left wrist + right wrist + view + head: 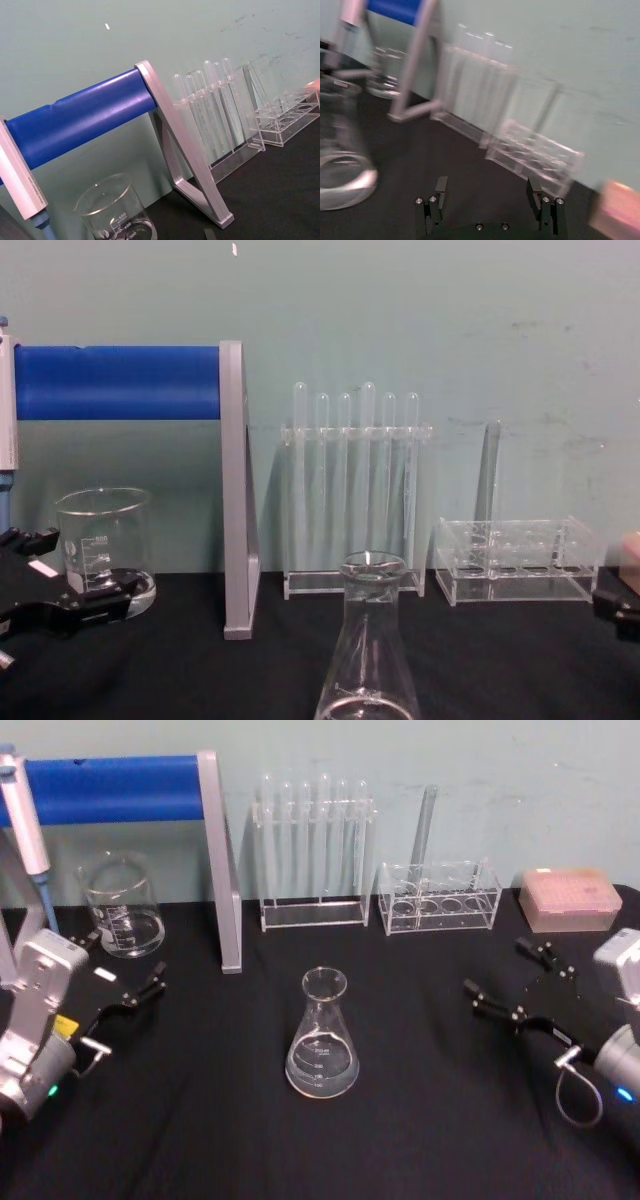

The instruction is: Grasp the erlenmeyer flask with one hand, shake it three times, then place it back.

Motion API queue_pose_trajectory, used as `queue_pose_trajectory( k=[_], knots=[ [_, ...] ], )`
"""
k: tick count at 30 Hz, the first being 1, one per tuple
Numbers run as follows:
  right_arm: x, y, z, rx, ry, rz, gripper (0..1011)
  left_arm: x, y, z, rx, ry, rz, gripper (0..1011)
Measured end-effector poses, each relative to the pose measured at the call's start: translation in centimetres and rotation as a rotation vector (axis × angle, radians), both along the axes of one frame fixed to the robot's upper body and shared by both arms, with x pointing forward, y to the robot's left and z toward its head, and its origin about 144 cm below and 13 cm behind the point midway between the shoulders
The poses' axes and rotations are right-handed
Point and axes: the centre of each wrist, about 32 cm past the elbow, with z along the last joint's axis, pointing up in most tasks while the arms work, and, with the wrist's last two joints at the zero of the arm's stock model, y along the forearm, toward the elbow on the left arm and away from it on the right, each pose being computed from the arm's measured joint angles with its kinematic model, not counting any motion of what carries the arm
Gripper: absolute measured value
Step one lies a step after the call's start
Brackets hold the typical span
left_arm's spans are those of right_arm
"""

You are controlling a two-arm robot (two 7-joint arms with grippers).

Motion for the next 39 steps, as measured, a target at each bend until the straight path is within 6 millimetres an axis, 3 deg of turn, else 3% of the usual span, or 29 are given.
queue_pose_trajectory(
  k=[8, 19, 39],
  knots=[
    [-1.2, -1.1, 0.8, 0.119, 0.101, 0.26, 1000, 0.0, 0.0, 0.0, 0.0, 0.0, 0.0, 1001],
    [-0.6, 0.9, 1.0, 0.193, 0.184, 0.509, 1000, 0.0, 0.0, 0.0, 0.0, 0.0, 0.0, 1001],
    [2.7, 5.3, -0.3, 0.209, 0.196, 0.585, 1000, 0.0, 0.0, 0.0, 0.0, 0.0, 0.0, 1001]
  ],
)
